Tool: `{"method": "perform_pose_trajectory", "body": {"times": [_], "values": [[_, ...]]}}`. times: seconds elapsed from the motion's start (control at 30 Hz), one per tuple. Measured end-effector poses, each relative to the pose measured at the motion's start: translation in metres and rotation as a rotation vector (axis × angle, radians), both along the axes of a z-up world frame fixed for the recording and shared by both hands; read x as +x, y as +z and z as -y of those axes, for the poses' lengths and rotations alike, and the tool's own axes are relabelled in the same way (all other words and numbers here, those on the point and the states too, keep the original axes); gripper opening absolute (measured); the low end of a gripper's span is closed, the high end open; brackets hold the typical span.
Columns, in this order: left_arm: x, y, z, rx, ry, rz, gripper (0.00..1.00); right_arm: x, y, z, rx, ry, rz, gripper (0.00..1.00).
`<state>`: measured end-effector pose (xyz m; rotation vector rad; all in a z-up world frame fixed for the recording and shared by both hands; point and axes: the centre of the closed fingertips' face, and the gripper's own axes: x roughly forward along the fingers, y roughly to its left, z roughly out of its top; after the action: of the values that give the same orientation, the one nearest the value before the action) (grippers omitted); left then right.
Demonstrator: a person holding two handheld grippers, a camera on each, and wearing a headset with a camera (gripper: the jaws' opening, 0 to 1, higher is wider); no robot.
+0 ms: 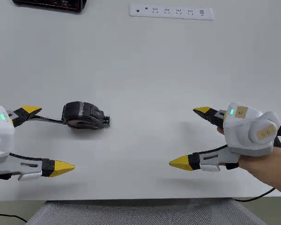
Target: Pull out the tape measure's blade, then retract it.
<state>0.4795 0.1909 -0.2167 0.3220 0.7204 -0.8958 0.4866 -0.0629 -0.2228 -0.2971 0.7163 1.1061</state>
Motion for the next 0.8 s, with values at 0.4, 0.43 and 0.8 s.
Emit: {"method": "perform_pose_trajectory", "body": {"times": [0.4, 0.43, 0.8], "values": [[-0.0009, -0.0003, -0.0002, 0.002, -0.001, -0.003, 0.99, -0.0011, 0.0, -0.0003, -0.001, 0.002, 0.0, 0.94], [-0.0009, -0.0003, -0.0002, 0.002, -0.002, -0.003, 0.99, -0.001, 0.0, -0.0002, -0.002, 0.002, 0.0, 0.94], [-0.0002, -0.0003, -0.0003, 0.004, -0.009, -0.005, 0.99, 0.0002, -0.0006, -0.0004, -0.005, 0.011, 0.001, 0.94]]}}
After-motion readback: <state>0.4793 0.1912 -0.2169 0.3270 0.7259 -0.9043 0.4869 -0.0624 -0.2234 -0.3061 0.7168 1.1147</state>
